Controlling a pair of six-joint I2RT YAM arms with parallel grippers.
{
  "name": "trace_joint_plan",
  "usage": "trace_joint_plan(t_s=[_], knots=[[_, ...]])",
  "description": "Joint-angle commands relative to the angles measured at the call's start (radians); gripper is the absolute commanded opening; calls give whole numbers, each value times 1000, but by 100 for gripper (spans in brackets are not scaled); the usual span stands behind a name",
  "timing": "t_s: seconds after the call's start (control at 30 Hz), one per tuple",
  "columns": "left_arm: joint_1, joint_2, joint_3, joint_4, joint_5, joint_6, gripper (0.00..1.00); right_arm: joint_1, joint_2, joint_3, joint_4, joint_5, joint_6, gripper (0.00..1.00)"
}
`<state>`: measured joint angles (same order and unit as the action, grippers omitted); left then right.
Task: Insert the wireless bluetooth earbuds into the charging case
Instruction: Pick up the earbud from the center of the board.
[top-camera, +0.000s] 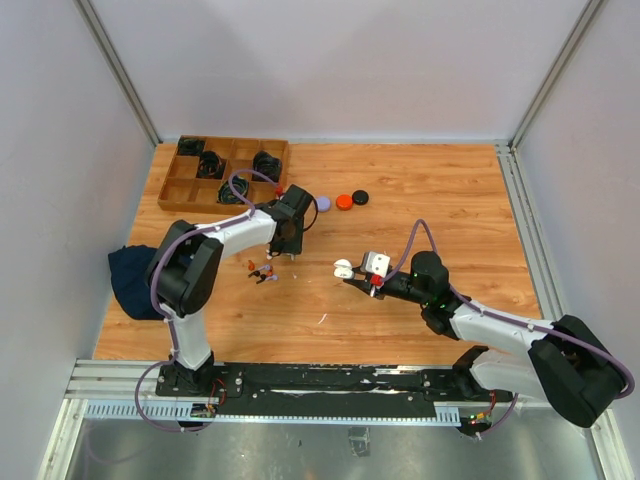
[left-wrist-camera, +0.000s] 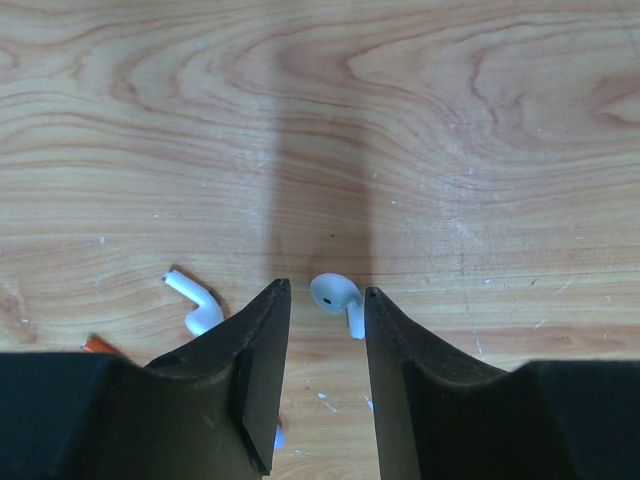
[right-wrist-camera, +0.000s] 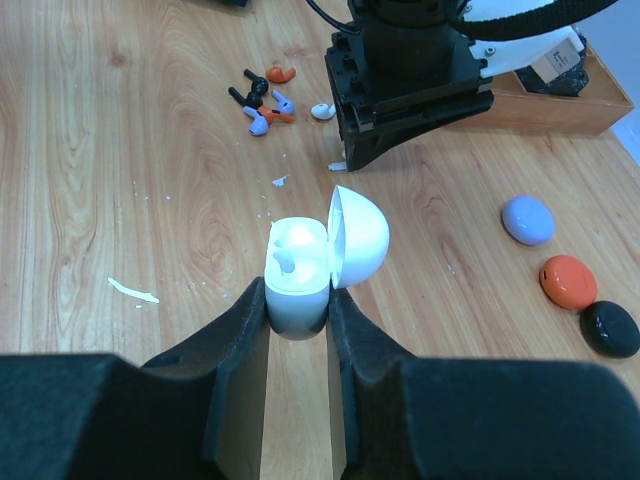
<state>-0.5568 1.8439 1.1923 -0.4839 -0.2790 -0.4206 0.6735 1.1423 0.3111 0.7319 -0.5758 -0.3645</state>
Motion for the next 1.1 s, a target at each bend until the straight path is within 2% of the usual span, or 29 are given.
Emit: trace_joint_plan(t_s=[0.0,0.63,1.07], knots=[[1,26,33,-17,42,-7,42,11,-21,8,6,-10,9,1],[0,77,58,-29,100,12,41,12,-25,11,-7,-6,4,1],[-14,72,44,-57,87,29,27,14,-22,15,-12,-6,1,1]])
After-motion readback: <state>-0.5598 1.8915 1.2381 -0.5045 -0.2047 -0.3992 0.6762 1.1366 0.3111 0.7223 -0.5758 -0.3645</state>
